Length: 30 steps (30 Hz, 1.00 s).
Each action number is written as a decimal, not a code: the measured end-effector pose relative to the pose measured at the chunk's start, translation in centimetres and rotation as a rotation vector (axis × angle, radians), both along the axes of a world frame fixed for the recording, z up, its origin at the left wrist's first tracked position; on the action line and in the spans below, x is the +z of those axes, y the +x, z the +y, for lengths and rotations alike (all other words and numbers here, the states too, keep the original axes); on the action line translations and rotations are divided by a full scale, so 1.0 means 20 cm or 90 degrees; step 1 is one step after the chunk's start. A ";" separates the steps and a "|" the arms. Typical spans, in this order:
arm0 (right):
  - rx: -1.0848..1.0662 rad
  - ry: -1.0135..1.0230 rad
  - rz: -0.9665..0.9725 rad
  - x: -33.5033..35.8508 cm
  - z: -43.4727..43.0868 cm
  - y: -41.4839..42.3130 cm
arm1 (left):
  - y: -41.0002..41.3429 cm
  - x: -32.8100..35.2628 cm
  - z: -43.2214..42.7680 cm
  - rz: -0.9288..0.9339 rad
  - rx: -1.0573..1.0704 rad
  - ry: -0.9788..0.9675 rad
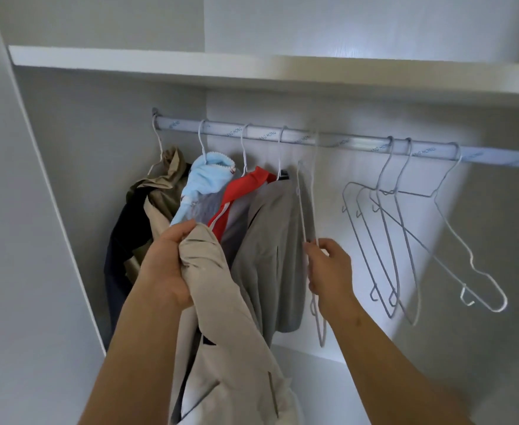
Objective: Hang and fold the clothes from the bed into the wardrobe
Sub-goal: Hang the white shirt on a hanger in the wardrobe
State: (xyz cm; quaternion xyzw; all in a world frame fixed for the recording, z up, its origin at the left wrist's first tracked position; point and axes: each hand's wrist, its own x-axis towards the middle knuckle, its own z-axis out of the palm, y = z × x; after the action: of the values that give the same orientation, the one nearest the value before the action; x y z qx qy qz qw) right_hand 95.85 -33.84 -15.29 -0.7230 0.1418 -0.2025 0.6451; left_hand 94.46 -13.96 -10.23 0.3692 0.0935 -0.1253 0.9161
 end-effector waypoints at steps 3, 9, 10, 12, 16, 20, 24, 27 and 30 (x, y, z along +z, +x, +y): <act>-0.025 0.019 0.023 -0.13 0.06 -0.18 | -0.09 -0.04 0.07 0.001 -0.005 0.053; -0.067 0.002 0.017 -0.43 0.35 -0.58 | -0.28 -0.19 0.27 0.024 -0.013 0.183; -0.072 -0.002 0.012 -0.47 0.38 -0.64 | -0.31 -0.21 0.29 0.028 -0.016 0.201; -0.092 -0.002 0.006 -0.55 0.42 -0.76 | -0.38 -0.26 0.32 0.036 -0.011 0.245; -0.087 0.089 0.023 -0.67 0.45 -0.94 | -0.48 -0.34 0.36 0.033 -0.035 0.301; -0.038 0.203 0.069 -0.68 0.40 -0.99 | -0.57 -0.41 0.38 0.036 -0.082 0.347; -0.092 0.179 0.121 -0.71 0.36 -1.01 | -0.63 -0.44 0.39 0.045 -0.087 0.416; -0.072 0.140 0.157 -0.72 0.34 -1.03 | -0.65 -0.46 0.38 0.043 -0.062 0.455; -0.021 0.108 0.164 -0.71 0.30 -1.03 | -0.66 -0.50 0.36 0.063 -0.027 0.479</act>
State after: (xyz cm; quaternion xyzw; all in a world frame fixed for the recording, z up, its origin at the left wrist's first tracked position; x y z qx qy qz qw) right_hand 75.35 -27.76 -29.40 -0.6833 0.2520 -0.1060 0.6770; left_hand 81.16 -6.80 -20.23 0.6748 0.1697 -0.1188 0.7083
